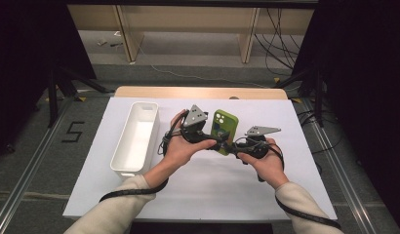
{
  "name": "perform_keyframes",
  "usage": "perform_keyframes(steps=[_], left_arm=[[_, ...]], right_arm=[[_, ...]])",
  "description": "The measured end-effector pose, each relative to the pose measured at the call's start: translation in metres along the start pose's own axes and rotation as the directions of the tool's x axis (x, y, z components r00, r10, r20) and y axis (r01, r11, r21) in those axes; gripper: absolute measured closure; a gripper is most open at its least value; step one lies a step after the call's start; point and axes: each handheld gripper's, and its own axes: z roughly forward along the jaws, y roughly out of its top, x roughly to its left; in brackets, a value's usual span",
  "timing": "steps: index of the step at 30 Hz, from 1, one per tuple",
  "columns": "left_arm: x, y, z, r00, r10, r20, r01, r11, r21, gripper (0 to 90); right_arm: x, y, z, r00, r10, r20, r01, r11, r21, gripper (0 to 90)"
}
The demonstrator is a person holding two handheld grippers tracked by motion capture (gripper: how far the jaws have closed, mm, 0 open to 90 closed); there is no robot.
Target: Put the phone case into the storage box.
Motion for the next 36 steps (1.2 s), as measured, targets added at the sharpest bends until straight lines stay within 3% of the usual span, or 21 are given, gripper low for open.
perform_keyframes(steps=[13, 24, 36], left_arm=[[-0.004, 0.003, 0.007, 0.9998, -0.005, -0.017, 0.005, 0.9999, -0.009, 0.0], [-0.008, 0.005, 0.012, 0.9971, -0.014, -0.075, 0.012, 0.9997, -0.023, 0.7], [-0.012, 0.003, 0.016, 0.9953, -0.024, -0.094, 0.022, 0.9995, -0.022, 5.8]], right_arm=[[0.007, 0.001, 0.004, 0.9999, -0.001, 0.016, 0.001, 1.000, 0.011, 78.2], [0.013, 0.001, 0.006, 0.9995, -0.007, 0.032, 0.006, 1.000, 0.014, 78.2], [0.017, 0.001, 0.008, 0.9990, -0.014, 0.042, 0.013, 1.000, 0.019, 78.1]])
